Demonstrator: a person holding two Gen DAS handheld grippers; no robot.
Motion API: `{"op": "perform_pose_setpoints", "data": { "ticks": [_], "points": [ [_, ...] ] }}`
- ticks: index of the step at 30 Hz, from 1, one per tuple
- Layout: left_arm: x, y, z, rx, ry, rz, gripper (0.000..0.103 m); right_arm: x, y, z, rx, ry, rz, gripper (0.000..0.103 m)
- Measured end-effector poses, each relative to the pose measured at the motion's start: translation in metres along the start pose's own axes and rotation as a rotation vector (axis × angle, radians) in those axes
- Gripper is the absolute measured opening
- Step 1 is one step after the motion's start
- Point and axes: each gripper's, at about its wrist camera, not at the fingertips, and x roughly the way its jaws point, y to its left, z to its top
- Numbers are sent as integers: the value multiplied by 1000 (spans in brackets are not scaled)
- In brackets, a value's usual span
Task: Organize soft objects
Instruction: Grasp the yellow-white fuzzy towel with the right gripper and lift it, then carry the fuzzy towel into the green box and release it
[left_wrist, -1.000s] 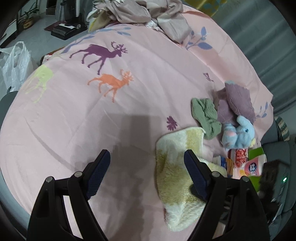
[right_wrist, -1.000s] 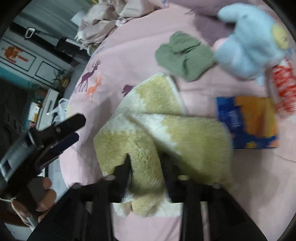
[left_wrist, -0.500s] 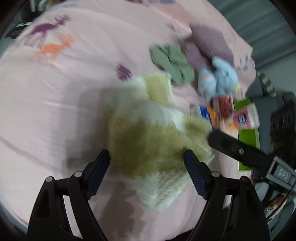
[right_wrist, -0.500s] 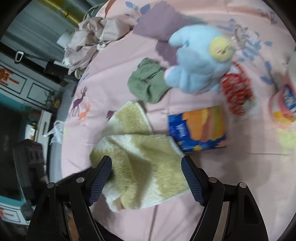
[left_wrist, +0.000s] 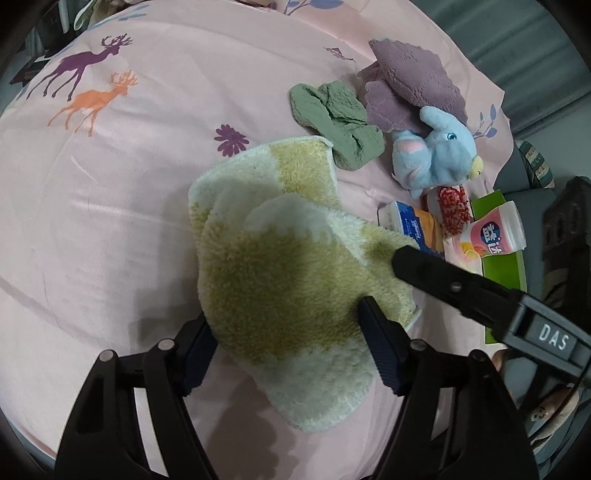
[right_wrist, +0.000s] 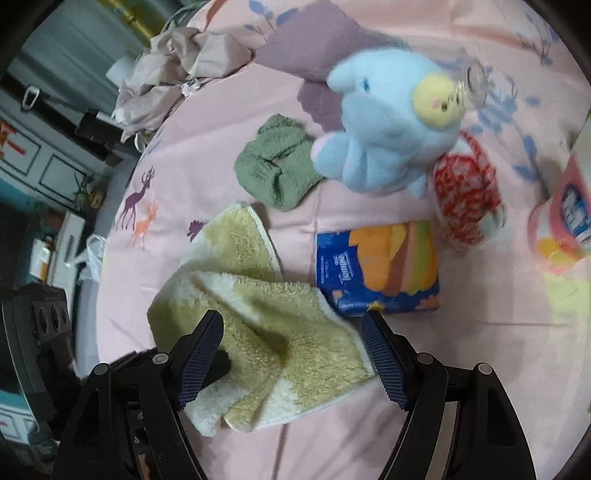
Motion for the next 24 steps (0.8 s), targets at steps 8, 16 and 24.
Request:
{"op": "perform_pose_setpoints", "data": {
  "ticks": [8, 16, 24],
  "points": [
    [10, -14, -4, 43, 26, -68, 44, 24, 12, -7, -39, -3, 97, 54],
    [-8, -26, -7, 77, -77, -93, 39, 11, 10, -5, -12, -33, 211, 44],
    [-51, -66, -16, 201, -303, -99, 39, -48, 25, -6, -103, -221, 195, 44]
  ]
}}
